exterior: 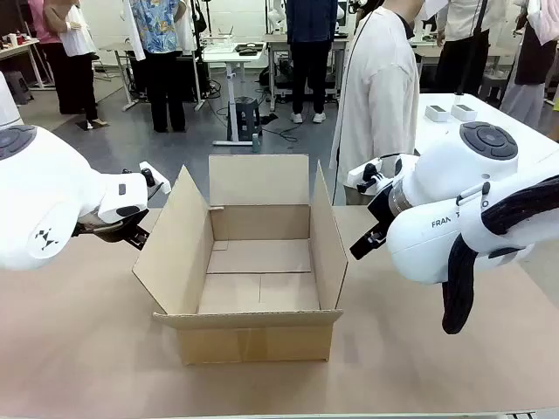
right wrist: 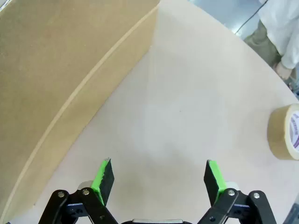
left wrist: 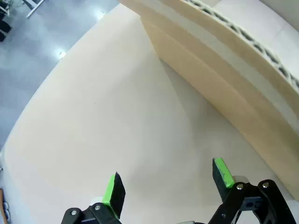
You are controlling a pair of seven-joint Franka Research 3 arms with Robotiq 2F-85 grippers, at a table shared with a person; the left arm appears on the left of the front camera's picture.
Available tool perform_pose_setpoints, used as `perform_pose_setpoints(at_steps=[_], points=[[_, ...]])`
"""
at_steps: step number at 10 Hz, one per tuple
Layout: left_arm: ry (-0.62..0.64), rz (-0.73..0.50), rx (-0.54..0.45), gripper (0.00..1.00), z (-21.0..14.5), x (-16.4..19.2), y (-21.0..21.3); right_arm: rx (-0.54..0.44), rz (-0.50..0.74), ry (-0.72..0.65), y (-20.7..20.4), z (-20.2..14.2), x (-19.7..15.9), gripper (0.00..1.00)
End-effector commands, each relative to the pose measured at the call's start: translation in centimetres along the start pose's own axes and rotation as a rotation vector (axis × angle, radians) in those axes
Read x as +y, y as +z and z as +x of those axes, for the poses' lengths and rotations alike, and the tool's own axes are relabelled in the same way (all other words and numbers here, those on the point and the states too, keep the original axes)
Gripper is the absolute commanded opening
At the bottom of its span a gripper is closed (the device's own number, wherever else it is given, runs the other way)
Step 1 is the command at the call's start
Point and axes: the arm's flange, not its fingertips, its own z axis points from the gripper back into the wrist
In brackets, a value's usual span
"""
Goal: Wrap the clocks to prevent damage.
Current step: Open the side flaps of the Package Box.
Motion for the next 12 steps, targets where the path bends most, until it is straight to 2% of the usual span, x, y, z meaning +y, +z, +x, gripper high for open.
perform_pose_setpoints(at_steps=[1, 12], points=[[0.0, 0.0, -0.001, 1.0, 0.0, 0.0, 0.0, -0.001, 0.0, 0.0, 0.01, 0.01, 0.0, 1.0], [0.0, 0.0, -0.001, 1.0, 0.0, 0.0, 0.0, -0.001, 0.0, 0.0, 0.01, 0.01, 0.0, 1.0]])
